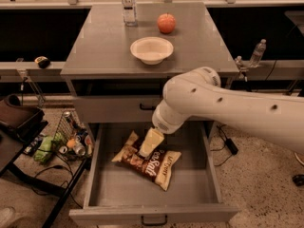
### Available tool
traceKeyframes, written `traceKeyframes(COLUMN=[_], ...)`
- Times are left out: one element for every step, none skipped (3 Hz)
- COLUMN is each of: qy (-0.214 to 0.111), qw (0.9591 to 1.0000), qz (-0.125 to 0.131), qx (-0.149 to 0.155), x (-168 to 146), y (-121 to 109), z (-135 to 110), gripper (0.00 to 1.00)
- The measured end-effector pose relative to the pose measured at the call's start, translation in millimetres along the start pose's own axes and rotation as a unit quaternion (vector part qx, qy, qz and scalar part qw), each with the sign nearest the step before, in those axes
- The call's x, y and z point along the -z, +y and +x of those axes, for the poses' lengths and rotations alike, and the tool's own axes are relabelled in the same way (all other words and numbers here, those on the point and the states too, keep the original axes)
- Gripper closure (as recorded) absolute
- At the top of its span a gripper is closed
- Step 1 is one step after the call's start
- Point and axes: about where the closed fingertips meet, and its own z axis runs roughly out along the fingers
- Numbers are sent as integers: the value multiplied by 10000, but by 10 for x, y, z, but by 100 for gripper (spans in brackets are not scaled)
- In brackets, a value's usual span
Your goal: Pick brown chip bag from middle drawer and place on counter
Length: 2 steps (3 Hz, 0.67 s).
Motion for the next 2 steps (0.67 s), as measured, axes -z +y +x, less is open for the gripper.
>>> traceKeyframes(qy=[-207, -180], qw=[9991, 9992], qz=[190, 163], qx=[-303, -320], x=[-69, -70], y=[-83, -69], z=[-167, -147], gripper=[0, 0])
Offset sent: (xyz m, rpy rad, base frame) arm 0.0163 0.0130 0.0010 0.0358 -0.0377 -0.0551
